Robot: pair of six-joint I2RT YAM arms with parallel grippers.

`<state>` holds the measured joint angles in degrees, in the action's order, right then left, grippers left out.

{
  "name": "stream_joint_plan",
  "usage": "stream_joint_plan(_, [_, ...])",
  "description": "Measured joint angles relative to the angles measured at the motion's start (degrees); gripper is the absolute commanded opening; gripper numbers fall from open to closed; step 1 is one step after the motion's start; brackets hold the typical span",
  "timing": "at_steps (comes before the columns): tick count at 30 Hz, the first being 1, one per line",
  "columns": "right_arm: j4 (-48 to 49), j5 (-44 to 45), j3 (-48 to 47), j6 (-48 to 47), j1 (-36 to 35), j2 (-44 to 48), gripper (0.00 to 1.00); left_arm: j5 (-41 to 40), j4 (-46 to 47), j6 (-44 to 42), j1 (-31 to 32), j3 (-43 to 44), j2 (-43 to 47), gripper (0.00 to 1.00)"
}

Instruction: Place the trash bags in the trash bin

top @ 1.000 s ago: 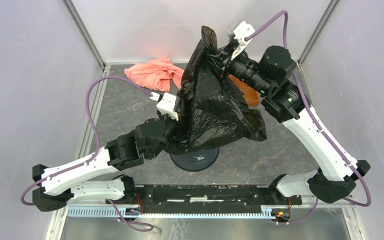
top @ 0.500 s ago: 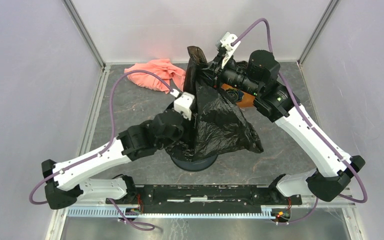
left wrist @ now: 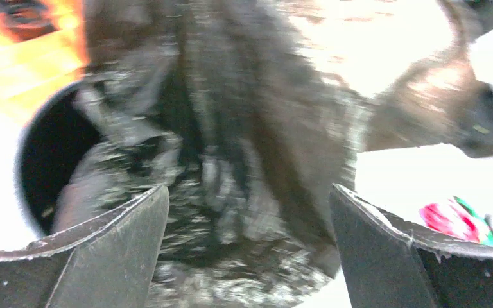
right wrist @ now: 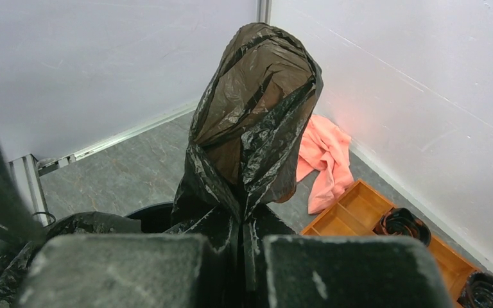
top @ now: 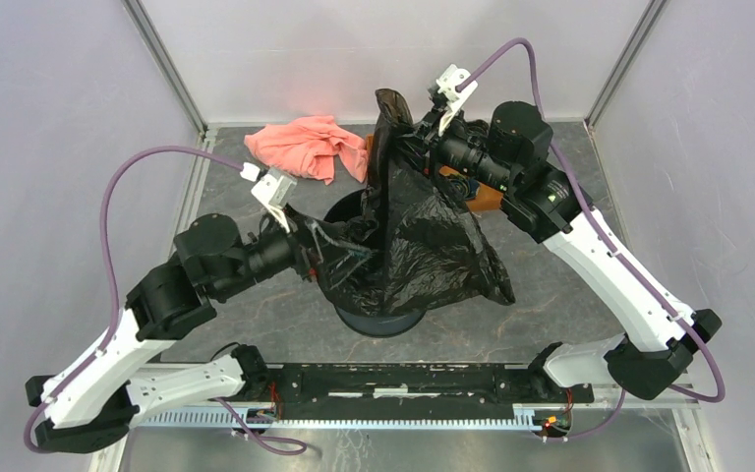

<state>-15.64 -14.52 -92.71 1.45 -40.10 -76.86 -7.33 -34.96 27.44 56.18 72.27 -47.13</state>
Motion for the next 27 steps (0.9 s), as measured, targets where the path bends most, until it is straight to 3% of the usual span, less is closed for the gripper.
stream_joint_plan(5, [0.07, -0.7, 0.07, -0.04, 0.04, 0.0, 0.01, 18.01, 4.9, -1.55, 0.44, -0.48, -0.28, 1.0])
stream_joint_plan(8, [0.5, -1.11, 0.74, -0.02, 0.02, 0.0, 0.01, 20.57, 5.49, -3.63, 3.56, -0.5, -4.9, 0.98])
stream_joint_plan(10, [0.46, -1.4, 1.25, -0.02, 0.04, -0.02, 0.01, 20.76, 5.49, -4.87, 5.25, -0.66, -7.91, 0.89])
stream_joint_plan(13, [0.48, -1.84, 1.51, 0.0, 0.04, -0.09, 0.01, 17.84, 4.31, -5.92, 6.23, -1.46, -12.04, 0.67])
stream_joint_plan(14, [0.52, -1.99, 1.57, 0.0, 0.04, -0.09, 0.01, 15.54, 3.5, -6.1, 6.32, -1.49, -13.05, 0.56])
stream_joint_plan(18, [0.76, -2.32, 1.88, 0.02, 0.04, -0.09, 0.01, 2.91, 1.51, -5.64, 4.81, -1.51, -16.0, 0.29])
stream_joint_plan(21, [1.38, -3.04, 1.95, 0.26, 0.04, -0.15, 0.01, -2.36, 2.08, -5.07, 0.09, -2.67, -17.81, 0.19])
stream_joint_plan(27, [2.71, -4.98, 1.95, 1.05, 0.02, -1.64, 0.01, -6.03, 7.76, -4.42, -7.37, -7.04, -20.0, 0.16])
